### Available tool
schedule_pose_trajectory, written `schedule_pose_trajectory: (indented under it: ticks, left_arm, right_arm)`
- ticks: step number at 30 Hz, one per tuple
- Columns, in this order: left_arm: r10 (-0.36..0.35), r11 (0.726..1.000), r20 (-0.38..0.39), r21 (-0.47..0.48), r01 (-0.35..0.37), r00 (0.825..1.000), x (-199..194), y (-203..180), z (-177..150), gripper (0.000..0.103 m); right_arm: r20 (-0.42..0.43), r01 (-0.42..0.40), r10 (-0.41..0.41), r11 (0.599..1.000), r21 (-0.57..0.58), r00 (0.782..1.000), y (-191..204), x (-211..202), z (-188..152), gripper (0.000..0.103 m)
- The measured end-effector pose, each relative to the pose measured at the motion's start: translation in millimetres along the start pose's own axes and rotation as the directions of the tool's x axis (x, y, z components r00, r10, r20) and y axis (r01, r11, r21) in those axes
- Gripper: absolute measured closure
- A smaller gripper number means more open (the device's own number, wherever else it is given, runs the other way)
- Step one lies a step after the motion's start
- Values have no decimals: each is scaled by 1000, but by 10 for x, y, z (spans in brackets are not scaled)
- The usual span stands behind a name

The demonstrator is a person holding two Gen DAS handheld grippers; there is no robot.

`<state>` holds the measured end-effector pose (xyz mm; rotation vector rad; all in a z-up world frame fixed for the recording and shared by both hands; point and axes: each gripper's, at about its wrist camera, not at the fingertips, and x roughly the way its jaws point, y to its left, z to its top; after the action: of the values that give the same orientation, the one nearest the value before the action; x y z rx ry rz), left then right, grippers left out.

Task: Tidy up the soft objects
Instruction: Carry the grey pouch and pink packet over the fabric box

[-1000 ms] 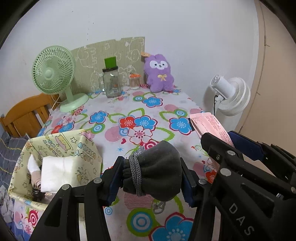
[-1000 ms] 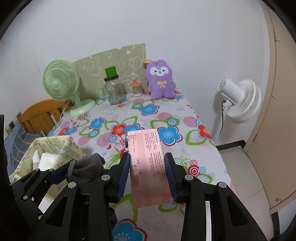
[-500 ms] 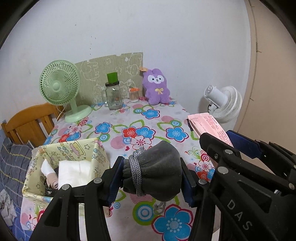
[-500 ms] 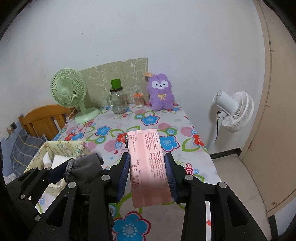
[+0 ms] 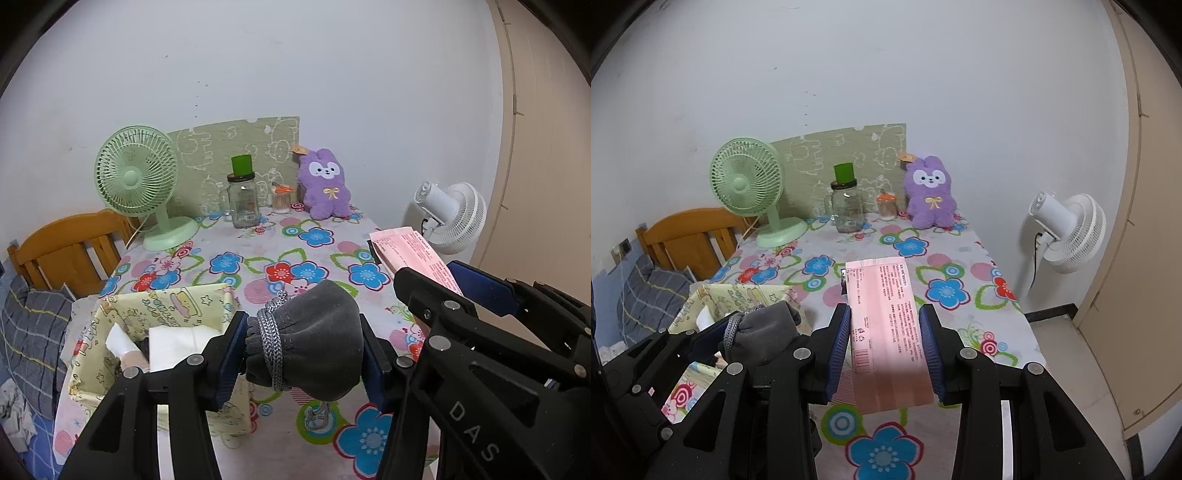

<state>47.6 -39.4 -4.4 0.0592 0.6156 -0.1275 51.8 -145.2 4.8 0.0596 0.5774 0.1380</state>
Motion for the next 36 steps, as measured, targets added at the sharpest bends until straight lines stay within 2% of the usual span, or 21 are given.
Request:
schedule_pose_trajectory:
  ticks: [16,36]
  left_arm:
    - [70,997,6,-36,-70,998,11,474,76,46]
    - [157,983,-69,-85,-162,985,328,1097,-57,46]
  right_arm:
    - [-8,-75,75,995,-72,997,471,114,150,62]
    - [-105,-195,184,974,-111,977,1054,618,122,62]
